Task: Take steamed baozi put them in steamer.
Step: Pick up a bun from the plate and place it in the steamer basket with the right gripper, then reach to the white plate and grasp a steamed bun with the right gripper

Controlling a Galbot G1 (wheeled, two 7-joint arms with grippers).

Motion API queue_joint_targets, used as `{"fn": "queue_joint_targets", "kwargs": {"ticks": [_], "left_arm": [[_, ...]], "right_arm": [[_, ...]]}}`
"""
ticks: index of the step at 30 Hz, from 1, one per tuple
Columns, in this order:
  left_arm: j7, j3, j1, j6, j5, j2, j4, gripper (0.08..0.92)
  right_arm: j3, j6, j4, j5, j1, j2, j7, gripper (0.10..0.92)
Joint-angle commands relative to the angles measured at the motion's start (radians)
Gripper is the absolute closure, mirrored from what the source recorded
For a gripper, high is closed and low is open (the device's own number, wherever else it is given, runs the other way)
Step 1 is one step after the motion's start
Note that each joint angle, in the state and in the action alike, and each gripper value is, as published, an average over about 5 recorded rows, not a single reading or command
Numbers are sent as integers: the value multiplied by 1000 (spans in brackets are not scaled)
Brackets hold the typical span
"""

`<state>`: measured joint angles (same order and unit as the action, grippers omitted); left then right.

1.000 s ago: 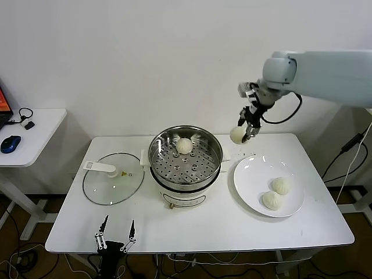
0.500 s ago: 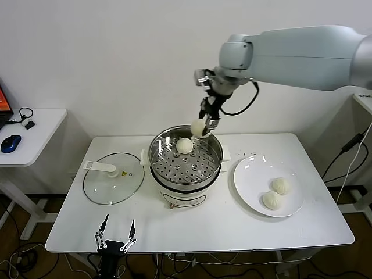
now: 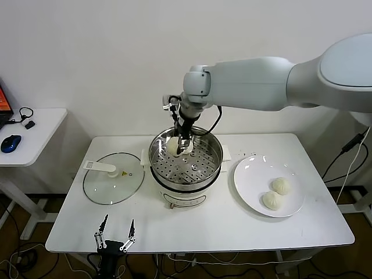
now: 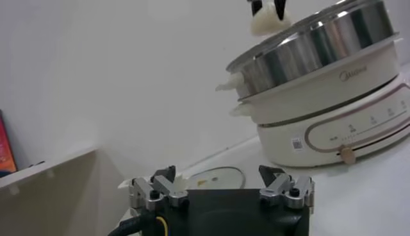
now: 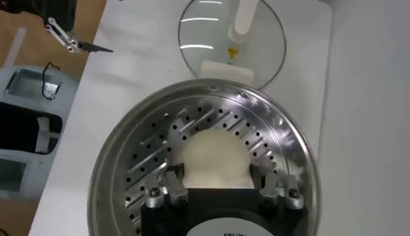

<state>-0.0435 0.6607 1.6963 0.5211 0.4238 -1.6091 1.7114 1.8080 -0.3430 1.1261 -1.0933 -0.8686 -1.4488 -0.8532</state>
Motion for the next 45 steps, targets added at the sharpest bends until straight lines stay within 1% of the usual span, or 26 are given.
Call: {"fn": "queue_joint_targets", "kwargs": {"ticks": [1,10,27,29,34,37,45], "left_arm": [[0,-1,-1,1,0,-49,-4,177],[-2,2,3,4,-1,-49,-2,177],[-3,5,-1,4,0,-49,-6,177],[-3,5,-2,4,1,-49,-7,177],[-2,6,0,4,2,-49,-5,177],[-2,8,3,4,2,-49,-2,177],[1,6,9,3,6,-49,10,177]], "right_arm": [[-14,-10,-56,17,87,-46,23,331],[-25,-11,-114,45,138,-77,33,330],[-52,-18,-143,87,174,-78,53,324],[-60,-20,-142,79,178,-76,54,306],[-74,-21,-129,58,162,-61,50,226],[-65,-17,-105,48,128,-34,39,204],[17,25,-22,42,4,88,-49,202]]}}
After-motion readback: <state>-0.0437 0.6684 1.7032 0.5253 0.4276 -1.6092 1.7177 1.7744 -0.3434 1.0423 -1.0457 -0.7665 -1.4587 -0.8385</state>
